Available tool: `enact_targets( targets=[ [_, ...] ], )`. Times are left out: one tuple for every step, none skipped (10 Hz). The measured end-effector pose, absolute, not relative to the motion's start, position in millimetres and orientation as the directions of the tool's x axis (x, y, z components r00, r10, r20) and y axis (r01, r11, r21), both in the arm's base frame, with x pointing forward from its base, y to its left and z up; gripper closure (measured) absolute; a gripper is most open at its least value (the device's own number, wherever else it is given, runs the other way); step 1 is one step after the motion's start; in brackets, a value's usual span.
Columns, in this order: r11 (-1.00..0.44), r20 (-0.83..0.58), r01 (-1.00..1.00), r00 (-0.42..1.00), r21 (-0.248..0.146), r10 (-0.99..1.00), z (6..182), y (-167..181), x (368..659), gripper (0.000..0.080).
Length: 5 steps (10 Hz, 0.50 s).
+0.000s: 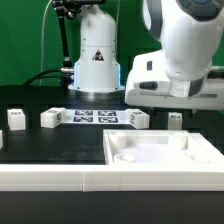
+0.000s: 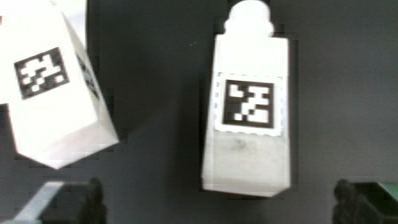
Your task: Assemble one leg
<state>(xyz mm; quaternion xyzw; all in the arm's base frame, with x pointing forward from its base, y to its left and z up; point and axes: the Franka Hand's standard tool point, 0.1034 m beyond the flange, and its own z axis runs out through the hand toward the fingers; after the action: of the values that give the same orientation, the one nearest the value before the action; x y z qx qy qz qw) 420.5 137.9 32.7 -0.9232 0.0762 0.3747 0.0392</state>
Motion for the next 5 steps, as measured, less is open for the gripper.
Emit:
enact_targets(
  targets=[
    [-0.985, -0.745, -0.173, 0.659, -0.012, -0.107, 30.3, 138, 417, 0.0150],
    [-0.984, -0.757, -0.177, 0.644, -0.008, -0.110, 24.9, 138, 418, 0.0150],
    [-0.984, -0.752, -0.179, 0.649, -0.005, -0.114, 20.8, 138, 415, 0.0150],
    [-0.983, -0.758, -0.184, 0.640, 0.009, -0.127, 17.9, 139, 410, 0.0150],
    [-0.981, -0.762, -0.191, 0.632, 0.025, -0.142, 13.0, 140, 405, 0.0150]
  ],
)
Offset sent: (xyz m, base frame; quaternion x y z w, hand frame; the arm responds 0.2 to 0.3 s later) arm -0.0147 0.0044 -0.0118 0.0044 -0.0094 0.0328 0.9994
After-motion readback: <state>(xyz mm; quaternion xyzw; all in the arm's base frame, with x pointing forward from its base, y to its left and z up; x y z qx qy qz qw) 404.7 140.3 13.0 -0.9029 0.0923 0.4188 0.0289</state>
